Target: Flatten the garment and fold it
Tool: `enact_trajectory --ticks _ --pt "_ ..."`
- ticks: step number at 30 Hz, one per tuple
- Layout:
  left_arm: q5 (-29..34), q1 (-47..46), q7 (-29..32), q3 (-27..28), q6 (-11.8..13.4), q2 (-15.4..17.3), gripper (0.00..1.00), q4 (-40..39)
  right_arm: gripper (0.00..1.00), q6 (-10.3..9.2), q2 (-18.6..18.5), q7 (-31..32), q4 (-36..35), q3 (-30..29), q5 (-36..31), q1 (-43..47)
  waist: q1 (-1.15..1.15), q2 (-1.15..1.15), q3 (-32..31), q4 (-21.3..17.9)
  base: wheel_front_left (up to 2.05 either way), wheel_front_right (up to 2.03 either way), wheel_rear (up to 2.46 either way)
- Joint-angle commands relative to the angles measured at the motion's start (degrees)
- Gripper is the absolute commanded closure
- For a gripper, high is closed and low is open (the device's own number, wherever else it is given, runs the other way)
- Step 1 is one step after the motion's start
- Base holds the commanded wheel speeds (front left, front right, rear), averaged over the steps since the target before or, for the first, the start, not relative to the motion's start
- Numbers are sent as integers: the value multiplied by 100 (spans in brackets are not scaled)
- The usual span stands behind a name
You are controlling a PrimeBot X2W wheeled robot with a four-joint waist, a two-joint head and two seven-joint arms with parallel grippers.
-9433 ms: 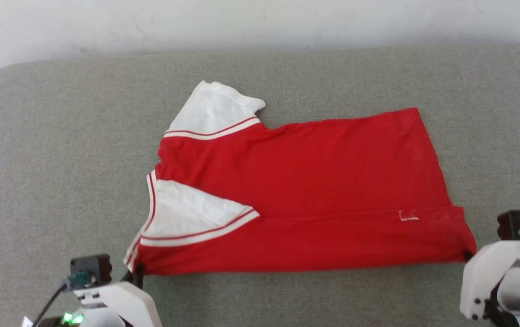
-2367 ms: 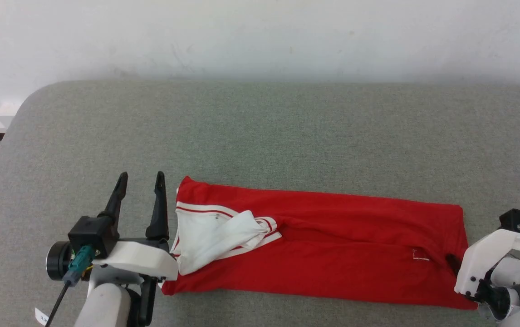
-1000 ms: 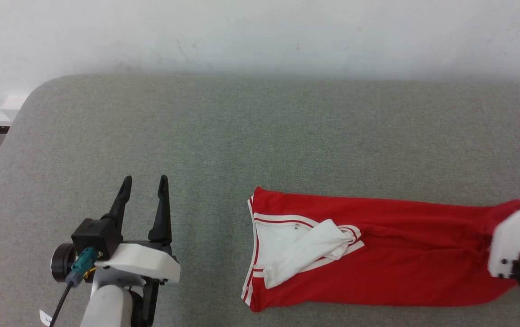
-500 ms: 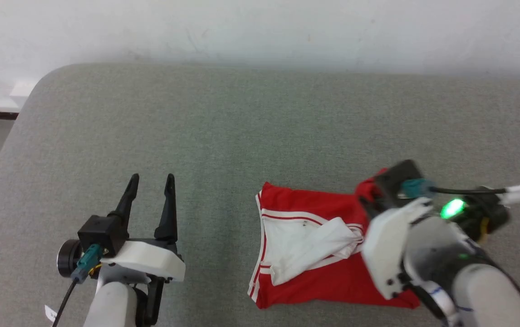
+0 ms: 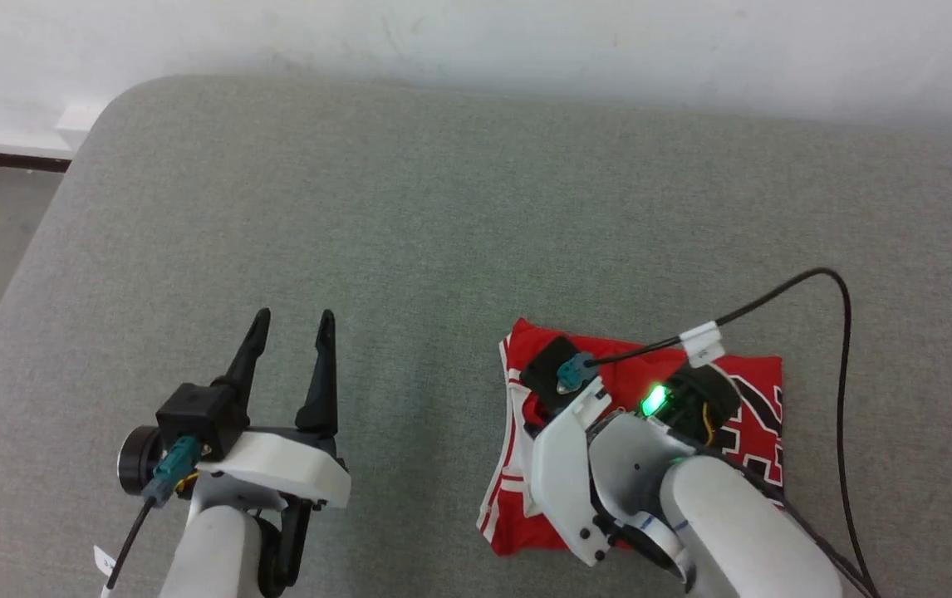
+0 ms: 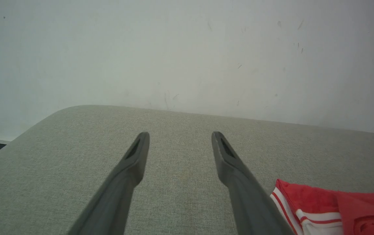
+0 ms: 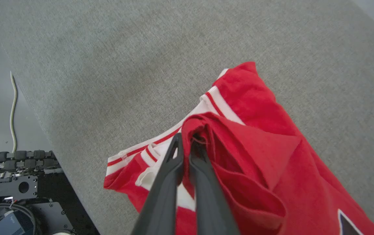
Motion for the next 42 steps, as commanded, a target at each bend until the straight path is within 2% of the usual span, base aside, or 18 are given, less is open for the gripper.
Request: enact_trajectory --ticks 1,2,3,4,9,15,21,25,28,32,42 --pt "29 -106 -27 -12 -17 -24 0 14 100 -12 24 -47 22 14 39 -85 0 0 16 18 0 0 0" --pt "28 -108 -27 -16 -15 -25 0 16 91 -12 37 -128 165 42 70 -131 0 0 18 22 0 0 0" --pt "26 -107 -27 -18 -13 -26 0 19 53 -12 49 -200 300 88 108 -172 0 0 20 24 0 0 0" --pt "25 -105 -27 -20 -10 -27 0 21 0 -12 59 -252 420 139 162 -206 0 0 18 24 0 0 0" --pt "18 -71 -27 1 -2 -29 0 52 0 -12 104 -667 622 206 446 -353 0 0 -42 -41 0 0 0" --pt "30 -19 -27 54 3 -30 0 69 0 -12 145 -1884 112 -229 741 -415 0 0 -151 -166 0 0 0" --pt "72 57 -27 119 -4 -31 0 39 0 -12 161 -3168 -571 -1500 660 27 0 0 -268 -291 0 0 0" --pt "93 97 -27 154 -15 -31 0 23 0 -12 162 -3614 -854 -2484 661 570 0 0 -326 -352 0 0 0" --pt "110 117 -27 179 -22 -31 0 6 0 -12 163 -3646 -845 -3110 735 980 0 0 -357 -394 0 0 0" --pt "124 128 -27 197 -32 -31 0 -8 0 -12 163 -3306 -572 -3603 958 1420 0 0 -376 -424 0 0 0" --pt "91 112 -27 154 -36 -32 0 -44 0 -12 164 -2188 452 -3691 1845 1714 0 0 -370 -414 0 0 0"
